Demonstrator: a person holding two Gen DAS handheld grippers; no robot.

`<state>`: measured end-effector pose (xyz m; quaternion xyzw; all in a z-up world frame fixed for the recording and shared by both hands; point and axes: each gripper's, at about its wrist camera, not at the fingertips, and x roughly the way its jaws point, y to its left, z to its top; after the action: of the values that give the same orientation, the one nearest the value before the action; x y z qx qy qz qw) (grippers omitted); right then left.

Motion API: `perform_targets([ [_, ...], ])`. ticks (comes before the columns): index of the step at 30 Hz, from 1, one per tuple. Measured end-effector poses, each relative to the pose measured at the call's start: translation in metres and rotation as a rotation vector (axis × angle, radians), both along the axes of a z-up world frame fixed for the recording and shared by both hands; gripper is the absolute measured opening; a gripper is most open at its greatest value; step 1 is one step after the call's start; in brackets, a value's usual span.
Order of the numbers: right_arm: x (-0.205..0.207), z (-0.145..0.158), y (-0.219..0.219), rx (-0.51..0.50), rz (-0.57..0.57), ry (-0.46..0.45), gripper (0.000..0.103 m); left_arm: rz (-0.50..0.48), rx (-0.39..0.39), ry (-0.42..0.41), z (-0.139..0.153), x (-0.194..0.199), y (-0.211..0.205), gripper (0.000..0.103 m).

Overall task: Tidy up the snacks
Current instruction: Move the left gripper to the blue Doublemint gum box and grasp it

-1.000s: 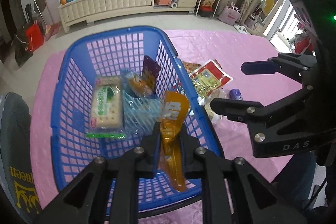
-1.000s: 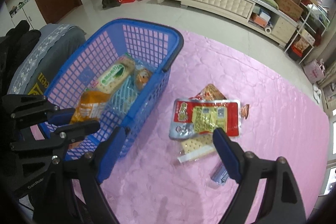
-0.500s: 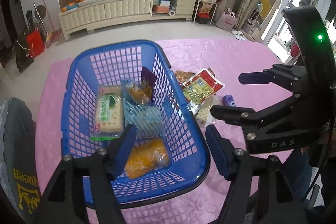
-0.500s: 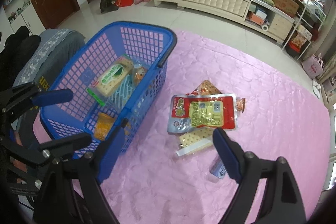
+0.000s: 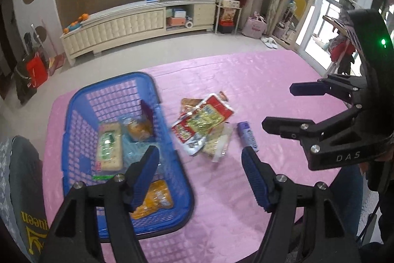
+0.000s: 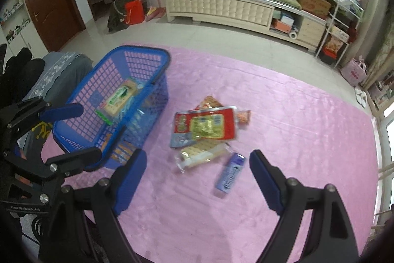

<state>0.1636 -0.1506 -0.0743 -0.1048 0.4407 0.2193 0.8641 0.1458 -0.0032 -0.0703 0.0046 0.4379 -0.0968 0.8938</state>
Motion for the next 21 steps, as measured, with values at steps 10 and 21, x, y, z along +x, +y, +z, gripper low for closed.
perform_targets([
  [10,0.008,-0.015,-0.065,0.014,-0.082,0.032,0.088,-0.086,0.021,0.037,-0.015,0.025,-0.065,0.068],
  [21,0.024,-0.057,-0.120,0.015,-0.148,0.087,0.088,-0.105,0.029,0.146,-0.063,0.067,-0.121,0.067],
])
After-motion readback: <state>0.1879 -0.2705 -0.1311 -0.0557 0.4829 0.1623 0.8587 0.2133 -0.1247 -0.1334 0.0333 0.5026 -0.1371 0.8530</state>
